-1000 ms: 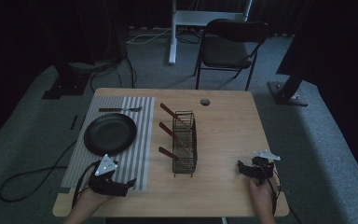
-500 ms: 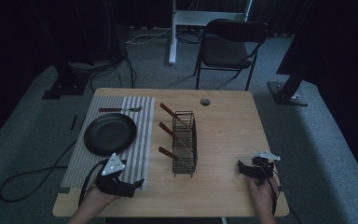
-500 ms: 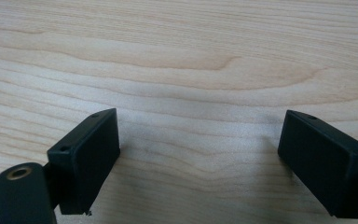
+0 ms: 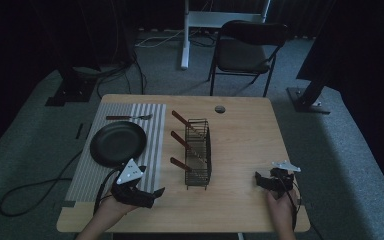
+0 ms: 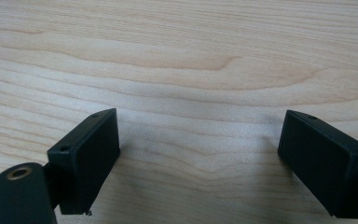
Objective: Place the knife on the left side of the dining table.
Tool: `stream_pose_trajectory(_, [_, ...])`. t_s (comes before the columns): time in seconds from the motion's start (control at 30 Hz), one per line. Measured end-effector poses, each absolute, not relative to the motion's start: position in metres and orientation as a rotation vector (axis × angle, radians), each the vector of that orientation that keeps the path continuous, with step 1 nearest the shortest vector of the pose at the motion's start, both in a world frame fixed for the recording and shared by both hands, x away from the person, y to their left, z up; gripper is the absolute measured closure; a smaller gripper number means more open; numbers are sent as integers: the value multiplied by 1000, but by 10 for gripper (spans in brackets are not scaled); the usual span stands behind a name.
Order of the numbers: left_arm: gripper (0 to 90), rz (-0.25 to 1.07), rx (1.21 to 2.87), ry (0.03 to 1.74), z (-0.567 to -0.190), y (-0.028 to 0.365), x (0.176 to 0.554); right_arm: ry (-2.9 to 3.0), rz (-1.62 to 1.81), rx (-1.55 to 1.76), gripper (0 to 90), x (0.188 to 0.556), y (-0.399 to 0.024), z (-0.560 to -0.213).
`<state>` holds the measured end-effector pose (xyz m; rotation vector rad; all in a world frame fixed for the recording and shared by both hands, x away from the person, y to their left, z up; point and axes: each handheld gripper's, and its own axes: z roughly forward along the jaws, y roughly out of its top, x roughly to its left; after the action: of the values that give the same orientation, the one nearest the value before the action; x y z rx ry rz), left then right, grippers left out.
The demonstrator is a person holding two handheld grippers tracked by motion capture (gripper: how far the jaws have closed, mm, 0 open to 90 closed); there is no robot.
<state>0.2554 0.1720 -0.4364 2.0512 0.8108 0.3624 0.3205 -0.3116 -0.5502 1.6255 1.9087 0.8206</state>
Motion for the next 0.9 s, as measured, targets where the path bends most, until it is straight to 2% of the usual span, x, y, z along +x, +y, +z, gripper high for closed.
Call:
stream_pose_trajectory(0.43, [48, 353, 2035, 819, -429, 143, 265, 1909, 821, 1625, 117, 321, -312, -550])
stream_pose_trajectory(0.9, [48, 311, 1986, 869, -424, 128, 276, 1907, 822, 1625, 117, 321, -312, -550])
